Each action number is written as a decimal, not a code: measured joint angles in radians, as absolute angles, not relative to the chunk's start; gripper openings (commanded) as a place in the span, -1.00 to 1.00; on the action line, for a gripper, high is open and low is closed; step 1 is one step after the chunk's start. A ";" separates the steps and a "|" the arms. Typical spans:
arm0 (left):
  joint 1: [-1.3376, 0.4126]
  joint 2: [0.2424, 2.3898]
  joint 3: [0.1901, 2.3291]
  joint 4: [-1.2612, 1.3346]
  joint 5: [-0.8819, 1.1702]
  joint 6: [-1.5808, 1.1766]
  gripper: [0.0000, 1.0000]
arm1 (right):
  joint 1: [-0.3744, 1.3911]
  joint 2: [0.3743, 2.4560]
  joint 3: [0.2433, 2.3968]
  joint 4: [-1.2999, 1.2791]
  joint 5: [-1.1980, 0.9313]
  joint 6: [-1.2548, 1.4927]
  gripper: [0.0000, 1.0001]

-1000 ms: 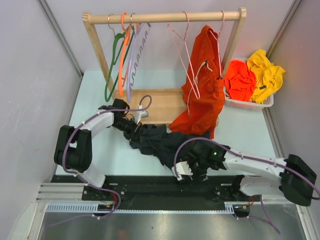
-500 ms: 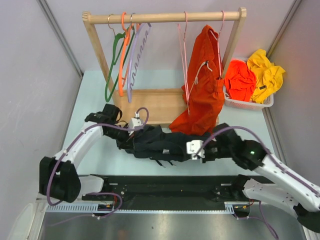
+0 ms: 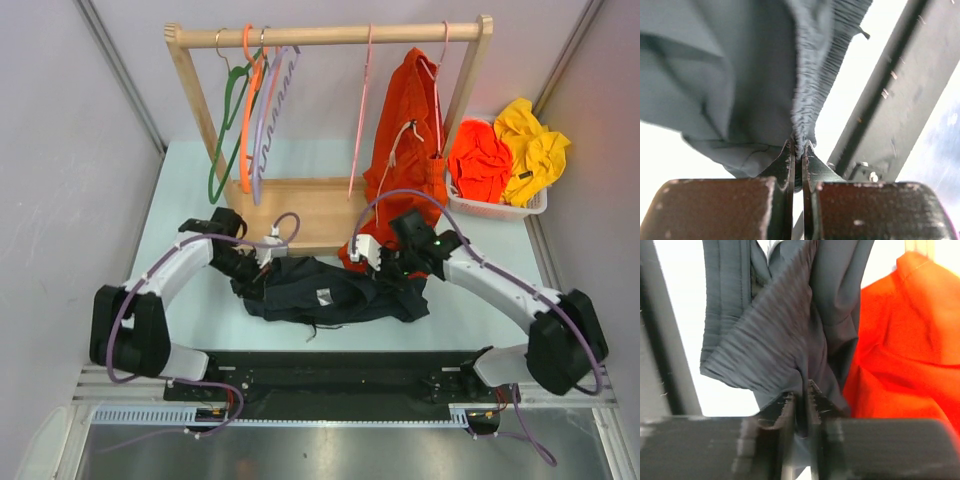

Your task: Place the shorts on the hanger

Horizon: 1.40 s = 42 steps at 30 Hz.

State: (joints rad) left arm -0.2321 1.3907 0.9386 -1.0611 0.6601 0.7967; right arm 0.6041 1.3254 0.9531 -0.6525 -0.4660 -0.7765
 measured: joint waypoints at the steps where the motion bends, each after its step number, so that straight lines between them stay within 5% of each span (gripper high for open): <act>1: -0.208 1.415 0.941 -1.040 0.656 0.770 -0.83 | 0.605 1.358 0.953 -0.633 -0.453 -0.772 -0.24; 2: -0.178 1.440 0.944 -1.018 0.657 0.742 -0.76 | 0.605 1.385 0.953 -0.614 -0.440 -0.765 0.15; 5: -0.098 1.497 0.956 -0.955 0.658 0.667 -0.56 | 0.606 1.410 0.954 -0.594 -0.409 -0.736 0.48; 16: -0.067 1.524 0.956 -0.874 0.680 0.564 -0.63 | 0.661 1.123 0.956 -0.622 -0.327 -0.614 0.25; 24: -0.043 1.606 0.960 -0.874 0.706 0.540 -0.62 | 0.921 0.868 0.748 -0.610 -0.314 -0.753 0.44; 30: -0.025 1.633 0.978 -0.877 0.723 0.538 -0.48 | 1.052 0.962 0.566 -0.412 -0.146 -0.824 0.52; 33: -0.015 1.634 0.979 -0.883 0.739 0.540 -0.42 | 1.081 1.039 0.532 -0.306 -0.085 -0.848 0.42; 36: 0.009 1.634 0.980 -0.900 0.759 0.553 -0.28 | 1.085 1.084 0.497 -0.187 -0.031 -0.889 -0.11; 39: 0.041 1.632 0.990 -0.938 0.772 0.607 -0.12 | 1.068 1.113 0.487 -0.123 0.024 -0.902 -0.86; 42: 0.056 1.599 0.986 -0.977 0.769 0.693 0.14 | 1.038 1.106 0.490 -0.079 0.063 -0.899 -1.00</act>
